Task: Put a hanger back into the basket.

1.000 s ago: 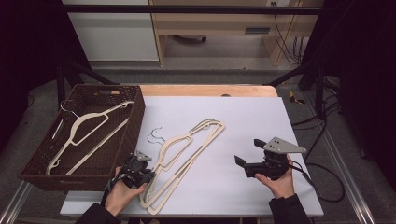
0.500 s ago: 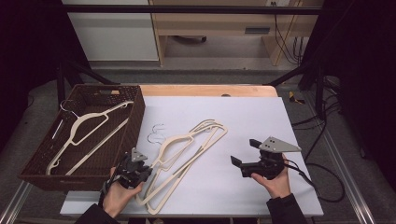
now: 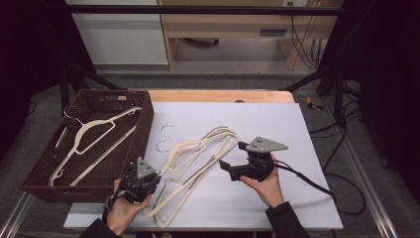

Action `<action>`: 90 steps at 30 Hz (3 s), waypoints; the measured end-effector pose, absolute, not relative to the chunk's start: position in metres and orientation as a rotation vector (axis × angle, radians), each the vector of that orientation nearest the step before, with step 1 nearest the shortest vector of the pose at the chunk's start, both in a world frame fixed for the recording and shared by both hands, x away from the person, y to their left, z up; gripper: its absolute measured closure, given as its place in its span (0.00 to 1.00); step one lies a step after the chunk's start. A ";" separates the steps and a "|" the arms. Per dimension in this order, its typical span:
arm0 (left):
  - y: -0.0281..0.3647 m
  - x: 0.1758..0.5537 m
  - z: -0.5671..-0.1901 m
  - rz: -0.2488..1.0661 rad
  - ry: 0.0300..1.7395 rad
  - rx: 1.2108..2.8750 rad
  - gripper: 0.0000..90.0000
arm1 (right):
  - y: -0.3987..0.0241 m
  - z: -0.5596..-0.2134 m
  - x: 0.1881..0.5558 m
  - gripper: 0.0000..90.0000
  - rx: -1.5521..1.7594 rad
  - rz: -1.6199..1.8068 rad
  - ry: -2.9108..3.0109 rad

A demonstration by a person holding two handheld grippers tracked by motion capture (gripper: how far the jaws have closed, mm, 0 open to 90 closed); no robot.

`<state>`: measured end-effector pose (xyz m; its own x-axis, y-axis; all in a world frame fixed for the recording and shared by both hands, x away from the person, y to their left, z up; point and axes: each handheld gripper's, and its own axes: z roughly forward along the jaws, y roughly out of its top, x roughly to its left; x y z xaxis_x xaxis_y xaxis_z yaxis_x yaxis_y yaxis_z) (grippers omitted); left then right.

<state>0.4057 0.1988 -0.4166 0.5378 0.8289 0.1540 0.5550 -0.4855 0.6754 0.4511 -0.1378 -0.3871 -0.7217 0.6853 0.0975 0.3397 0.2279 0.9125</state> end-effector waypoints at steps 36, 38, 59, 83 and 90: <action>0.188 0.388 -0.403 0.730 1.022 2.191 0.88 | -0.008 -0.410 0.539 0.43 0.985 1.477 2.269; 0.188 0.388 -0.403 0.732 1.016 2.193 0.88 | -0.004 -0.413 0.541 0.47 0.984 1.467 2.277; 0.183 0.384 -0.407 0.721 0.991 2.221 0.88 | 0.001 -0.420 0.548 0.98 1.072 1.444 2.366; 0.199 0.415 -0.413 0.311 0.983 2.161 0.52 | -0.004 -0.405 0.514 0.99 0.909 1.487 2.321; 0.196 0.428 -0.404 0.249 0.995 2.095 0.57 | -0.008 -0.398 0.505 0.99 0.852 1.507 2.303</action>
